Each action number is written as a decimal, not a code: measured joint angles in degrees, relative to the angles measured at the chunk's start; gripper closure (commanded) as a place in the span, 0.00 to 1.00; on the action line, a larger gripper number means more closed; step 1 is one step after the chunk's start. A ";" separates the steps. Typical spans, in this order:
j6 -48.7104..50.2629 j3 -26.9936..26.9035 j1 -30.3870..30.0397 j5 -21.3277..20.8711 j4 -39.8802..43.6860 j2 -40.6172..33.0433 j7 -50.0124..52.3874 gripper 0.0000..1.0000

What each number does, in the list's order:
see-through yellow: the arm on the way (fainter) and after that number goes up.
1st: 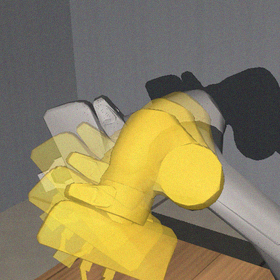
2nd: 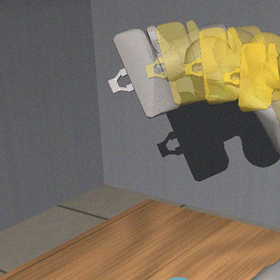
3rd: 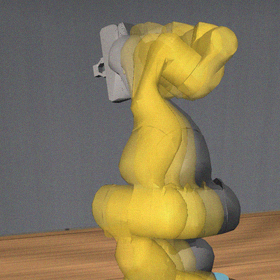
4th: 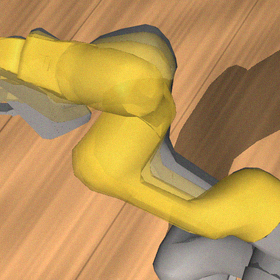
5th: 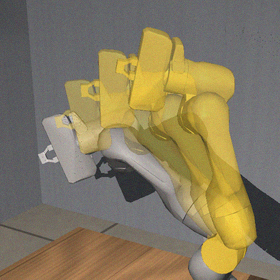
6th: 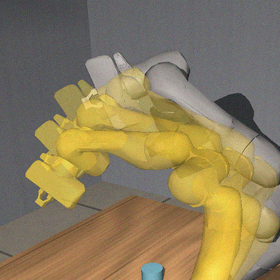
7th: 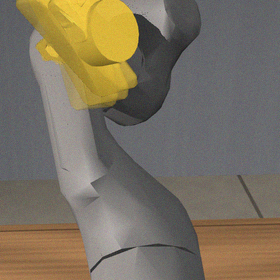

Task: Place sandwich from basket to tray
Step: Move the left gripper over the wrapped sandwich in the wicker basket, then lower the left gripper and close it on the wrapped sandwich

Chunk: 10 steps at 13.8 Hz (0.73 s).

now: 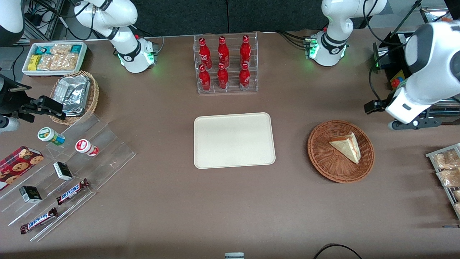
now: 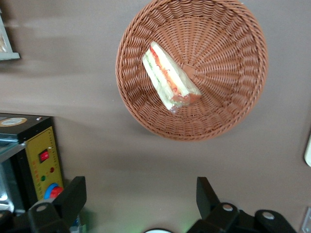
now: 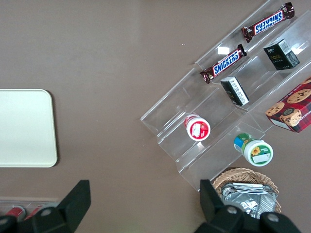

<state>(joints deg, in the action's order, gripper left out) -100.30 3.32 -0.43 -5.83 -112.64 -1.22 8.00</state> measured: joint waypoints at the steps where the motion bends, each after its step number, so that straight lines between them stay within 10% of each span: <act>1: -2.14 0.00 0.00 -0.01 -1.34 0.11 1.26 0.00; 10: -22.15 0.03 0.13 -0.02 -8.15 7.90 24.96 0.00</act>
<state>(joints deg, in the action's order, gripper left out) -122.45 3.35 -0.31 -5.85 -120.79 6.69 32.96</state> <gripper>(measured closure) 0.000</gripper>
